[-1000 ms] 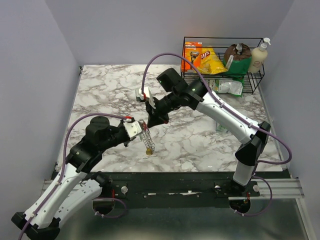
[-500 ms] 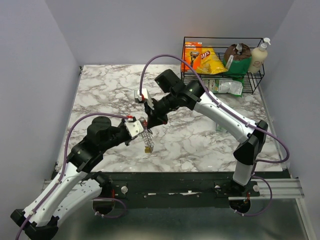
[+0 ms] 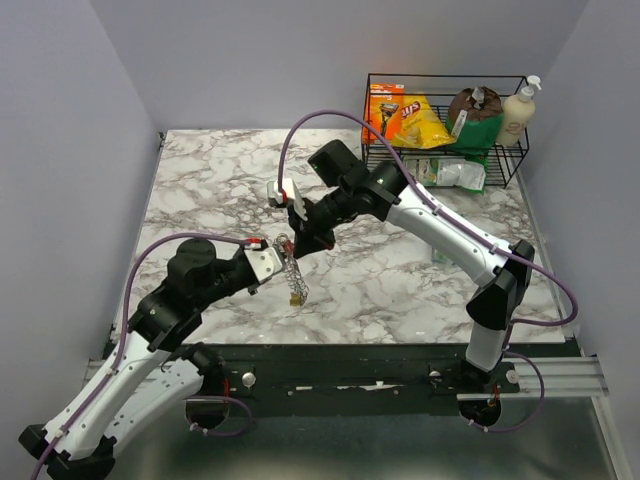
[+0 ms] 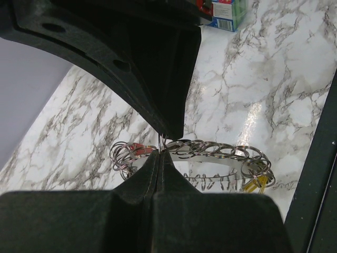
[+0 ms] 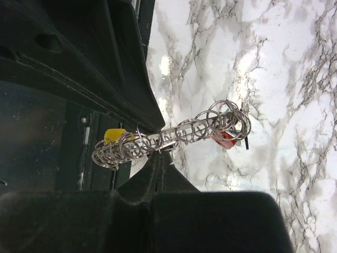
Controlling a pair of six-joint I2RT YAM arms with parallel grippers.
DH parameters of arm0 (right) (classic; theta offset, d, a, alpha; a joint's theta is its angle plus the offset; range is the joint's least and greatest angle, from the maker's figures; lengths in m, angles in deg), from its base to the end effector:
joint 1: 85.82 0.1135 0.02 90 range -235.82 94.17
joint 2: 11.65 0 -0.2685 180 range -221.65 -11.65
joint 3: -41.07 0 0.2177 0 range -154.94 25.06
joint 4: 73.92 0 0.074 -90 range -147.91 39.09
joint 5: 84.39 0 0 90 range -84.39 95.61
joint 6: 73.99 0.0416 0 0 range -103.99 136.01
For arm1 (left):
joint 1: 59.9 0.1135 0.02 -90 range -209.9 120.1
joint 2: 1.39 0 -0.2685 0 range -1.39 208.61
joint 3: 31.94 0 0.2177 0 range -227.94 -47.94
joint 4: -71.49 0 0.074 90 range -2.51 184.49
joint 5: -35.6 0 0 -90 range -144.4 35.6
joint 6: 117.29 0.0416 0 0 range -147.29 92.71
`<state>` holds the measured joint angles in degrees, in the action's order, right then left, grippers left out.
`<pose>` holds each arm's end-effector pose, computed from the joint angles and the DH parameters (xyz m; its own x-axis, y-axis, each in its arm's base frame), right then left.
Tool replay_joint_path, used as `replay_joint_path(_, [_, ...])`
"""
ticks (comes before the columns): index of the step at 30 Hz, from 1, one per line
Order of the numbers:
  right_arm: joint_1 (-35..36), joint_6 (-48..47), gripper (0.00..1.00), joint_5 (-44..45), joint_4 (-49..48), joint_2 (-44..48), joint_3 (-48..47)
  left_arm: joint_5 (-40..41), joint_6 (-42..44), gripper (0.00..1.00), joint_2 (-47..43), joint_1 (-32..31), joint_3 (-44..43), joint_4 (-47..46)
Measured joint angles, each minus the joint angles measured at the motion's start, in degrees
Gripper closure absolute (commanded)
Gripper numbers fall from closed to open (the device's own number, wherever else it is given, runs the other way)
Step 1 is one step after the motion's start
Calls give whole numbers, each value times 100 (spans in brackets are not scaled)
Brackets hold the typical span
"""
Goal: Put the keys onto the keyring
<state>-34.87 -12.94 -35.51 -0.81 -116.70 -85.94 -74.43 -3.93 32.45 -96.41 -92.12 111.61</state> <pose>0.2041 0.2950 0.3722 -0.0203 -0.6039 -0.7968 -0.9768 -0.1578 0.1445 0.0734 -0.0721 0.3327 0.1519 0.3510 -0.9240 0.8345 0.4554 0.3102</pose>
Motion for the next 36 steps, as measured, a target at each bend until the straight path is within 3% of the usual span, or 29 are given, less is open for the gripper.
replay_joint_path(7, [42, 0, 99, -7, -22, 4, 87, -101, -59, 100, -205, 0, 173, -136])
replay_joint_path(9, [42, 0, 95, -9, -55, 22, 162, -129, -92, 100, -216, 0, 225, -175])
replay_joint_path(15, [42, -17, 64, -2, -468, 402, 769, -238, -243, 100, -299, -13, 372, -389])
replay_joint_path(19, [42, 46, 49, 190, -1154, 1292, 1827, -306, -310, 100, -358, -28, 378, -592])
replay_joint_path(26, [33, 98, 14, 568, -2643, 3029, 3381, -535, -490, 100, -411, -37, 404, -901])
replay_joint_path(30, [33, 153, 11, 562, -3591, 3864, 4214, -822, -745, 100, -420, -37, 546, -1311])
replay_joint_path(33, [33, 247, 14, 442, -4151, 4201, 4533, -1095, -1054, 100, -422, -37, 728, -1808])
replay_joint_path(34, [33, 289, 18, 385, -4325, 4249, 4575, -1167, -1137, 100, -422, -37, 776, -1958])
replay_joint_path(35, [33, 352, 30, 326, -4489, 4273, 4594, -1274, -1279, 100, -422, -37, 841, -2177])
replay_joint_path(36, [33, 402, 32, 258, -4662, 4284, 4612, -1344, -1377, 100, -422, -37, 885, -2328])
